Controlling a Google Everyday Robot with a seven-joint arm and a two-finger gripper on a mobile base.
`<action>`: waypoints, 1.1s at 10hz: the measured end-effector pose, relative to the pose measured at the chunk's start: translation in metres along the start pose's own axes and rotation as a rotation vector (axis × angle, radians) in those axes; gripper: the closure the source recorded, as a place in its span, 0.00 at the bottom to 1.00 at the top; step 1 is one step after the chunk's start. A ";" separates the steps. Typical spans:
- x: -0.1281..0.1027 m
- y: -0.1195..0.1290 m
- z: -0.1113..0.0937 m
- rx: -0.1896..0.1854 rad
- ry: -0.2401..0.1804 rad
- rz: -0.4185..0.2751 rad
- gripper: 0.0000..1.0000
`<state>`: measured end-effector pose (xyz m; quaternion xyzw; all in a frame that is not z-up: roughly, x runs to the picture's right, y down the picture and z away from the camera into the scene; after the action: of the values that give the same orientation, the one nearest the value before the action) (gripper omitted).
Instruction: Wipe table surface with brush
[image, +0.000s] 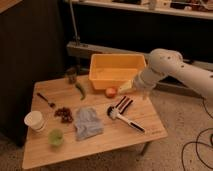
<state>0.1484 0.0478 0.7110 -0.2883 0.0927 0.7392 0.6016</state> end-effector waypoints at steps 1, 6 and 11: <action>0.011 -0.006 -0.001 0.015 -0.009 0.018 0.20; 0.023 -0.009 0.034 -0.022 0.072 -0.063 0.20; 0.086 -0.073 0.120 0.060 0.249 -0.117 0.20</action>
<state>0.1702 0.1971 0.7780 -0.3644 0.1715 0.6581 0.6361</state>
